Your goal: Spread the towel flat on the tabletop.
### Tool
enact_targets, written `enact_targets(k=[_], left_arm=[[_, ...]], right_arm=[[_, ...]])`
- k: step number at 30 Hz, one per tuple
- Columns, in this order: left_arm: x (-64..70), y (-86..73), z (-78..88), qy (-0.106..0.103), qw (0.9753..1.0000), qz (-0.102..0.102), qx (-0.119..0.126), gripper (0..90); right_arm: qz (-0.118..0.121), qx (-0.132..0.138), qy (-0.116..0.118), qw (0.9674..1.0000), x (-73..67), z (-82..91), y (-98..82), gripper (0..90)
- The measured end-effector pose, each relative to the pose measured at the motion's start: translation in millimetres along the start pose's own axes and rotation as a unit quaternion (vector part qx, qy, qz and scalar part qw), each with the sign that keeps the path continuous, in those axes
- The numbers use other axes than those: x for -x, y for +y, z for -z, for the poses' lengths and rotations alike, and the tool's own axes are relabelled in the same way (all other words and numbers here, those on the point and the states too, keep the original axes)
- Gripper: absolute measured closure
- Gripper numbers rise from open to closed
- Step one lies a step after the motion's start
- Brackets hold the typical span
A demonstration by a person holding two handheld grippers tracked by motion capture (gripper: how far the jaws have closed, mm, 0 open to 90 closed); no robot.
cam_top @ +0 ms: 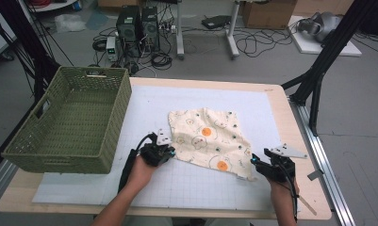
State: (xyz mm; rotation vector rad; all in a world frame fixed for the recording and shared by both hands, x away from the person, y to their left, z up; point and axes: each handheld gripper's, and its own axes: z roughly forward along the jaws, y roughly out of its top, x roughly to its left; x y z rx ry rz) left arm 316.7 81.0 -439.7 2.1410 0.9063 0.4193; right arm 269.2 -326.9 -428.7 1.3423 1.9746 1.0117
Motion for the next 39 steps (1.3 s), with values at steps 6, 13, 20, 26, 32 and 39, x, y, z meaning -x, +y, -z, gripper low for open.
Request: enact_targets(k=[6,13,20,26,32,39], left_arm=[[-6.3,-25.1,23.5,0.003,0.9993,0.037,0.004,86.7],[1.3,-40.6,40.3,-0.002,0.9992,0.038,0.014,86.5],[0.6,-52.7,43.4,-0.020,0.9967,0.061,0.050,85.8],[0.9,-53.0,43.5,-0.028,0.9970,0.051,0.050,85.8],[8.5,-53.8,45.1,-0.056,0.9956,0.052,0.054,85.8],[29.4,-52.1,44.1,-0.103,0.9927,0.011,0.060,78.7]], right_arm=[[-0.017,0.003,0.018,0.9997,-3.5,-2.6,-0.6,45.4],[-0.012,-0.010,0.071,0.9973,-28.4,-9.2,-3.6,47.2],[0.017,-0.048,0.112,0.9924,-56.7,-24.4,-9.5,46.0],[0.033,-0.059,0.098,0.9929,-59.1,-22.2,-7.1,74.4],[0.058,-0.078,0.089,0.9914,-59.2,-14.7,-5.9,86.6],[0.058,-0.090,0.047,0.9931,-40.0,2.7,-13.9,84.3]])
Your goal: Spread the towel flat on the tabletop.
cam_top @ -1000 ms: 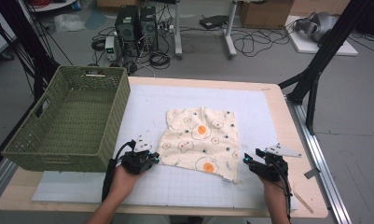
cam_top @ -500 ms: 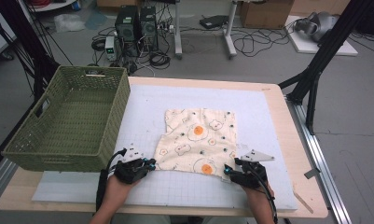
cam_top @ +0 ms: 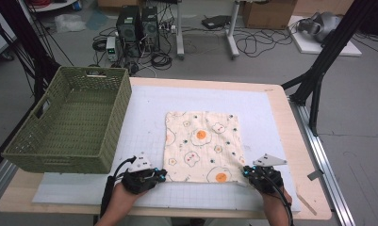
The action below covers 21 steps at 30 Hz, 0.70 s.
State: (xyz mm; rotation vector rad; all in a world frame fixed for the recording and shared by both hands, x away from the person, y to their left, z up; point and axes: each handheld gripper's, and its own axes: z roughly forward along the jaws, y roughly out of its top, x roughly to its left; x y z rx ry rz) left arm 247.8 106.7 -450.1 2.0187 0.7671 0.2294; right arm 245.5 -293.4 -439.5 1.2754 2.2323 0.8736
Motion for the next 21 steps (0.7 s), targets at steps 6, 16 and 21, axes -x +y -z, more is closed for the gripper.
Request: enact_targets(k=[6,16,21], left_arm=[[-16.3,2.7,10.5,0.039,0.9979,0.036,0.037,48.0],[-36.3,-0.5,20.1,0.078,0.9930,0.071,0.054,47.7],[-36.7,-0.7,15.1,0.076,0.9928,0.078,0.050,47.8]], right_arm=[[-0.019,0.046,0.009,0.9987,4.2,9.0,-3.7,63.0],[-0.010,0.089,0.052,0.9946,0.5,15.6,-3.5,60.0],[0.004,0.078,0.082,0.9936,-13.0,6.5,1.9,60.4]])
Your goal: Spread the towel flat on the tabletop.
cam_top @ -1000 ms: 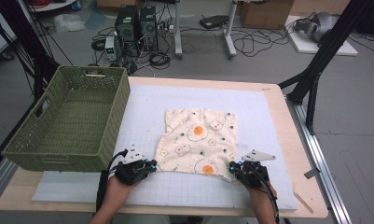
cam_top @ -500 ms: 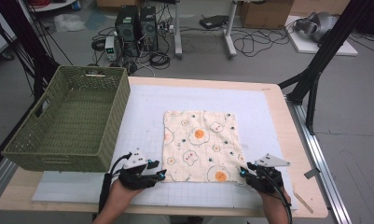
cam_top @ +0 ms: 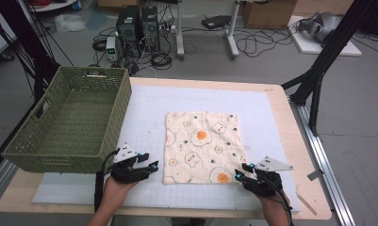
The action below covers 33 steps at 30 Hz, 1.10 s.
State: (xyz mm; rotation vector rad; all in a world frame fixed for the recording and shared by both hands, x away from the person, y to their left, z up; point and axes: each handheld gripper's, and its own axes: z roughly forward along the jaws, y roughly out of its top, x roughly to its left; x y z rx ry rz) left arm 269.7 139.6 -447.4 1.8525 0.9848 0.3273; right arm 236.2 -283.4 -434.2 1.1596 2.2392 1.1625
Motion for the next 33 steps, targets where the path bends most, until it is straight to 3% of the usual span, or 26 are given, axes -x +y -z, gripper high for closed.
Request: enact_targets(k=[3,5,11,14,15,16,18,20,24,27,31,33], left_arm=[[3.4,1.8,-5.7,-0.009,0.9999,0.004,-0.003,48.2],[8.5,4.9,-12.4,-0.015,0.9998,-0.006,-0.010,48.6],[20.0,13.8,-34.0,0.001,0.9986,-0.041,-0.034,45.2],[22.0,14.7,-43.0,0.008,0.9961,-0.056,-0.068,44.6],[22.6,14.9,-42.8,0.013,0.9958,-0.059,-0.068,46.1],[23.0,14.7,-42.4,0.024,0.9944,-0.075,-0.070,52.8],[21.8,14.7,-41.0,0.022,0.9942,-0.078,-0.070,64.6],[21.6,14.1,-38.4,0.012,0.9937,-0.084,-0.073,85.9],[16.2,12.2,-29.4,0.005,0.9945,-0.069,-0.079,87.5],[12.3,9.4,-20.5,0.003,0.9946,-0.064,-0.082,87.6],[10.4,5.5,-8.2,-0.005,0.9936,-0.067,-0.090,87.6],[9.0,3.9,-2.5,-0.008,0.9941,-0.060,-0.090,87.3]], right_arm=[[0.020,-0.031,0.009,0.9993,-6.2,-12.1,-0.6,62.2],[0.036,-0.057,0.007,0.9977,-10.0,-18.7,-0.7,65.5],[0.039,-0.065,0.017,0.9970,-13.1,-20.3,2.2,80.4],[0.040,-0.067,0.024,0.9966,-14.4,-20.4,2.4,84.2],[0.041,-0.067,0.026,0.9966,-14.5,-20.5,2.7,85.1],[0.039,-0.068,0.027,0.9966,-14.7,-20.6,2.7,86.5],[0.038,-0.072,0.026,0.9964,-15.8,-20.7,3.3,87.5],[0.033,-0.075,0.028,0.9962,-16.0,-20.6,4.0,88.1],[0.026,-0.077,0.040,0.9959,-15.7,-19.7,3.8,88.3],[0.009,-0.082,0.062,0.9946,-16.8,-18.8,3.6,88.2],[0.023,-0.092,0.079,0.9923,-25.6,-18.1,4.0,87.5],[0.022,-0.089,0.087,0.9920,-27.7,-17.2,3.0,80.8]])
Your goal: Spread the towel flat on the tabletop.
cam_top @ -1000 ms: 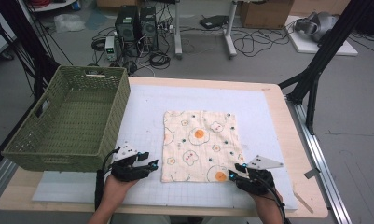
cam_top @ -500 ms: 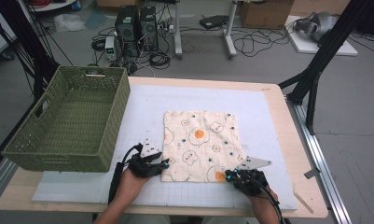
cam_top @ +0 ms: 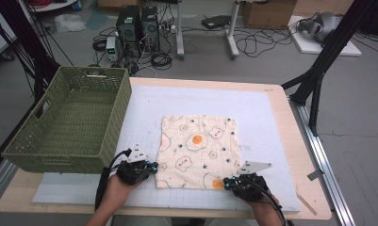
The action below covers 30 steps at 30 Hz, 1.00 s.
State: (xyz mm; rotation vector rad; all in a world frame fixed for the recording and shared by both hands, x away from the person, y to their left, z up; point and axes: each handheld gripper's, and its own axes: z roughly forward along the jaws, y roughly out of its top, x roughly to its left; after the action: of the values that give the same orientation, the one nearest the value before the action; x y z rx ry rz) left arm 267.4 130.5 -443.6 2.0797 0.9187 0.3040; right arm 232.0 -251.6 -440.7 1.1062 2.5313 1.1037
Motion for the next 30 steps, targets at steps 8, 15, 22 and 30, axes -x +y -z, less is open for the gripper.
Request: enact_targets(k=[8,15,22,30], left_arm=[[-17.2,1.8,3.3,0.012,0.9960,0.067,0.057,50.2],[-36.2,21.8,-14.1,0.030,0.9936,0.083,0.070,49.0],[-46.8,38.3,-28.0,0.048,0.9922,0.083,0.080,49.1],[-66.3,66.8,-46.2,0.075,0.9903,0.084,0.082,46.0]], right_arm=[[-0.036,0.077,-0.083,0.9929,27.2,18.1,9.2,53.0],[-0.047,0.047,-0.127,0.9897,68.2,-0.2,23.2,58.5],[-0.045,0.026,-0.105,0.9932,80.7,-16.4,28.1,83.3],[-0.019,0.000,-0.143,0.9895,70.3,-0.9,23.9,77.5]])
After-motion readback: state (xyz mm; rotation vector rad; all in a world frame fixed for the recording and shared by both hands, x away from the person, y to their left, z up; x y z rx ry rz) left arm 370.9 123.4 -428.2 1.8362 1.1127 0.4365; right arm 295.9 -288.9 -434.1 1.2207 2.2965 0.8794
